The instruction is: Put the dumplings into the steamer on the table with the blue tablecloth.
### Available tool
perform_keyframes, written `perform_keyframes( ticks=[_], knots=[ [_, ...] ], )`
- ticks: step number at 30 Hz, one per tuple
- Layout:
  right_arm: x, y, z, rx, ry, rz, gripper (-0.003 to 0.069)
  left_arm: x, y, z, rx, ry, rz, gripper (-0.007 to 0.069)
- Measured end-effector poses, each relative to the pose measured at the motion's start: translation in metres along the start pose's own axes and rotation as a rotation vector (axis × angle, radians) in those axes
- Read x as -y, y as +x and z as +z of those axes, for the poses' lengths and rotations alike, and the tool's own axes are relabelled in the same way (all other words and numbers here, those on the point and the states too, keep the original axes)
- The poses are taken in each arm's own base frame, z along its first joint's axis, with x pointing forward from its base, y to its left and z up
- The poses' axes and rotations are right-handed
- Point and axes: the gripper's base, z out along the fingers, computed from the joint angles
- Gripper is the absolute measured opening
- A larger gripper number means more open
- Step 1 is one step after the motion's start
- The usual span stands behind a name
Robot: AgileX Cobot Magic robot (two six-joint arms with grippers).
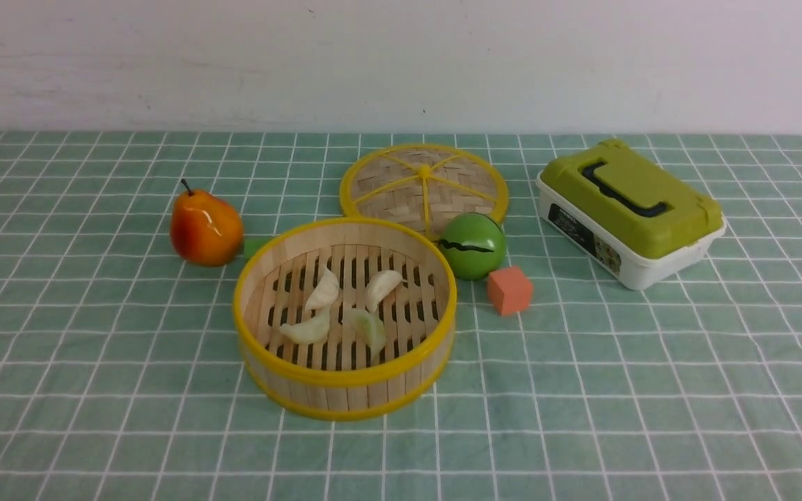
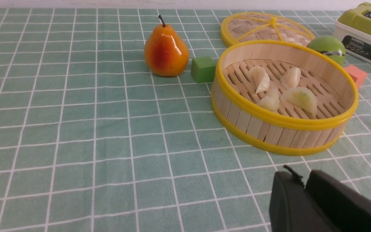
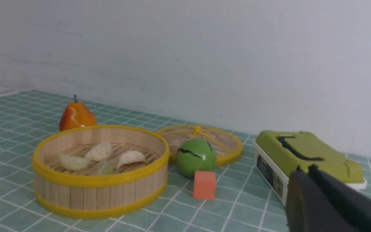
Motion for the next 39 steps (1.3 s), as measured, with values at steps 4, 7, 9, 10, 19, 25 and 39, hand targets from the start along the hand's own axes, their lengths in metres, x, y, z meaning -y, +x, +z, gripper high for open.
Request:
perform_keyframes(
  ticks=[4, 7, 9, 10, 19, 25, 39],
  knots=[
    [0.009, 0.008, -0.001, -0.027, 0.150, 0.065, -0.0002, 0.000, 0.000, 0.000, 0.000, 0.000, 0.000, 0.0074],
    [0.015, 0.014, -0.002, -0.086, 0.272, 0.057, -0.0002, 0.000, 0.000, 0.000, 0.000, 0.000, 0.000, 0.0078],
    [0.018, 0.018, -0.003, -0.134, 0.318, 0.052, -0.0002, 0.000, 0.000, 0.000, 0.000, 0.000, 0.000, 0.0080],
    [0.018, 0.021, -0.004, -0.166, 0.334, 0.058, -0.0002, 0.000, 0.000, 0.000, 0.000, 0.000, 0.000, 0.0080],
    [0.017, 0.041, -0.011, -0.405, 0.365, 0.106, -0.0002, 0.000, 0.000, 0.000, 0.000, 0.000, 0.000, 0.0090],
    [0.017, 0.041, -0.011, -0.413, 0.364, 0.109, -0.0001, 0.000, 0.000, 0.000, 0.000, 0.000, 0.000, 0.0092],
    [0.017, 0.041, -0.011, -0.413, 0.363, 0.114, 0.0014, 0.000, 0.000, 0.000, 0.000, 0.000, 0.000, 0.0111]
  ],
)
